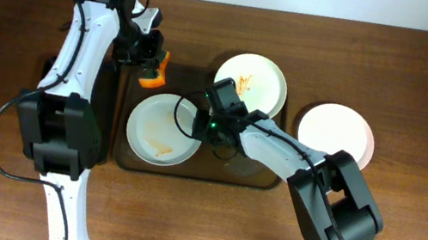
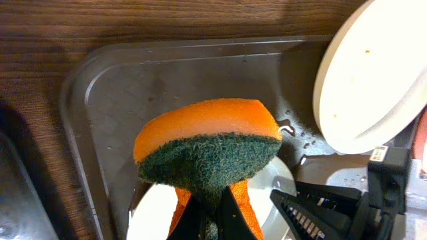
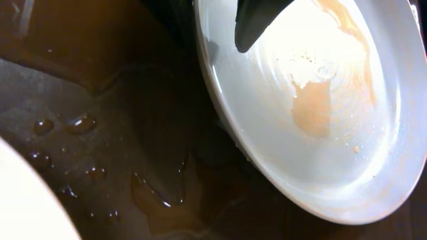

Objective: Clean dirty plates on tray and stack at the side
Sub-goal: 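Carry the second plate right and stack it on the first plate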

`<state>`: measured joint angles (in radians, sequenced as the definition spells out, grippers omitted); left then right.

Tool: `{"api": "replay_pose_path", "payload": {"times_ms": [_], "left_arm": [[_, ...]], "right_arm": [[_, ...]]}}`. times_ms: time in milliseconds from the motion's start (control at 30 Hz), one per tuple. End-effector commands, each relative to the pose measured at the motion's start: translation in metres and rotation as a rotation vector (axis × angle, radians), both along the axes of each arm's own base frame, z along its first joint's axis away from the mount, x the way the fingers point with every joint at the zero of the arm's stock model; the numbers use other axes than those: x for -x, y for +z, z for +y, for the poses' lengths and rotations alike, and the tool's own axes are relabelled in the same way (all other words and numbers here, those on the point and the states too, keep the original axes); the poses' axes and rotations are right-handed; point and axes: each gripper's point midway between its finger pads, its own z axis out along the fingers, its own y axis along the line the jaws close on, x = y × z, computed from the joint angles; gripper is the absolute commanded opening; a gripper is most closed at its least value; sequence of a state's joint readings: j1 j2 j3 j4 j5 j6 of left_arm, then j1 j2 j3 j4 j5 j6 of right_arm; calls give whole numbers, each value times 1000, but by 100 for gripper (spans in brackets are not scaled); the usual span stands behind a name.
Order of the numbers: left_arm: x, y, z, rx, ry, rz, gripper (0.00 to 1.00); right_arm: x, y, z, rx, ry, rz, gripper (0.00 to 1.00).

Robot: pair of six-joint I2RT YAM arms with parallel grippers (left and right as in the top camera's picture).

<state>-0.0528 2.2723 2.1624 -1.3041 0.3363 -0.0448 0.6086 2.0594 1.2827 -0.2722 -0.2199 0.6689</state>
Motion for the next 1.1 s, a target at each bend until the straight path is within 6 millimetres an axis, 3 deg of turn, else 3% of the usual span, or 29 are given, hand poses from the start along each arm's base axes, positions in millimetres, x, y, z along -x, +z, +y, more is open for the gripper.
{"api": "replay_pose_path", "payload": {"times_ms": [0,133,267,467,600,733,867,1067], "left_arm": [[-6,7,10,-49,-4,-41,0],[-9,7,10,-49,-4,-53,0],[-12,8,10,-48,-4,-65,0],[-13,8,10,-48,-4,-72,0],[-13,8,10,-48,-4,-72,0],[-13,8,11,-55,-2,-72,0],[-14,7,14,-70,0,-72,0],[-14,7,14,-70,1,-72,0]], "right_arm": [[11,-31,-7,41,11,65,8],[7,-7,-8,15,23,66,4],[-7,48,-23,63,79,-43,4],[-20,138,-73,391,25,-364,4],[-17,163,-90,674,11,-525,4],[-4,190,-89,929,-21,-685,4],[9,213,-83,1057,-49,-794,4],[20,231,-76,1134,-70,-874,4]]}}
